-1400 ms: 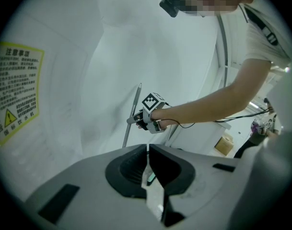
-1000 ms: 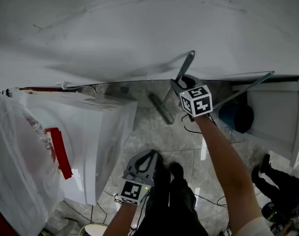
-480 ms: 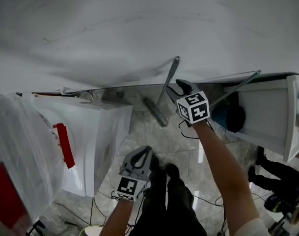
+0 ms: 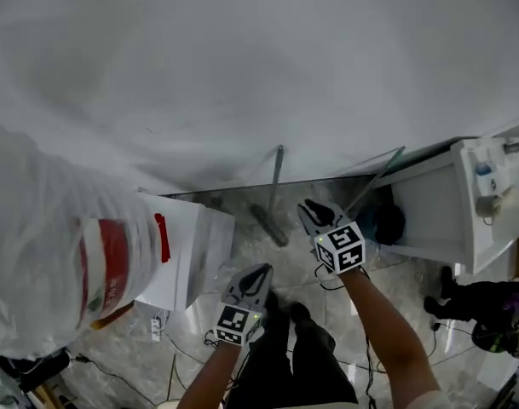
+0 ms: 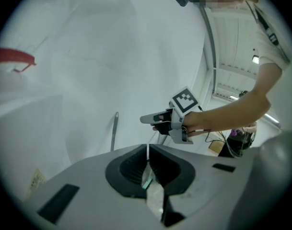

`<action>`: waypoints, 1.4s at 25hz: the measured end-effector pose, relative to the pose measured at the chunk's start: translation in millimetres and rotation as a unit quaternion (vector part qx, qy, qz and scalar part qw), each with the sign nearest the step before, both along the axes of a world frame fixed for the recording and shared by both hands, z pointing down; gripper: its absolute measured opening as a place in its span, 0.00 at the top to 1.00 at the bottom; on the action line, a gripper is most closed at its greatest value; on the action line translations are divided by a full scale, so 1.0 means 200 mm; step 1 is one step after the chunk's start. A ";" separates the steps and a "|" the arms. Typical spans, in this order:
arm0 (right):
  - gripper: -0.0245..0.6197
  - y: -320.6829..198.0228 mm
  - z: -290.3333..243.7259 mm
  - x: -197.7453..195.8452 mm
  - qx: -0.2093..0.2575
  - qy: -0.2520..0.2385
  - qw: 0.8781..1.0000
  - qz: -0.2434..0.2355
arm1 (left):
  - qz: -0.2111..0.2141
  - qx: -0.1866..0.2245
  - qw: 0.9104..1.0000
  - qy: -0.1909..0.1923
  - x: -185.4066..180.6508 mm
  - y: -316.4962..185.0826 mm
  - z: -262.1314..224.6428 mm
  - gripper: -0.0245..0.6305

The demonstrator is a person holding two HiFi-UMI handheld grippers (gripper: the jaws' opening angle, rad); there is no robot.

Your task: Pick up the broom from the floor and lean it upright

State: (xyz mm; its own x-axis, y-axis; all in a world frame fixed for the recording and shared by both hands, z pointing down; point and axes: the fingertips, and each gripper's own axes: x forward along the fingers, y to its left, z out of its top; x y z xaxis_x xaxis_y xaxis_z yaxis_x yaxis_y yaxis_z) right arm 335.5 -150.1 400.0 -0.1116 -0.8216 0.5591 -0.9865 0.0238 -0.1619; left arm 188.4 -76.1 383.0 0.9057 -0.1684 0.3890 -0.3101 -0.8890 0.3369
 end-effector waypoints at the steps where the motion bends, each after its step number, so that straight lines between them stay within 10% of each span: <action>1: 0.85 0.05 -0.10 -0.01 0.007 -0.004 1.000 0.005 | 0.000 0.000 1.000 0.000 -0.01 0.01 -0.08 0.94; 16: 0.94 0.86 -1.24 -0.23 0.050 0.014 0.999 -0.002 | -0.008 -0.015 1.000 0.013 -0.22 0.40 -1.04 0.94; 35: 0.96 1.59 -1.79 -0.16 0.132 0.020 0.988 -0.075 | -0.103 0.073 0.991 0.036 -0.23 1.06 -1.67 0.94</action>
State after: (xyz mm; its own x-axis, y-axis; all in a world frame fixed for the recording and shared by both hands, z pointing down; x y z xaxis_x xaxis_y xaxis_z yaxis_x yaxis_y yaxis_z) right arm 303.7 168.9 41.9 -0.2251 -0.9156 0.3332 -0.9742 0.2066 -0.0905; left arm 142.9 136.1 49.4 0.8711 -0.4020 0.2821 -0.4692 -0.8507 0.2367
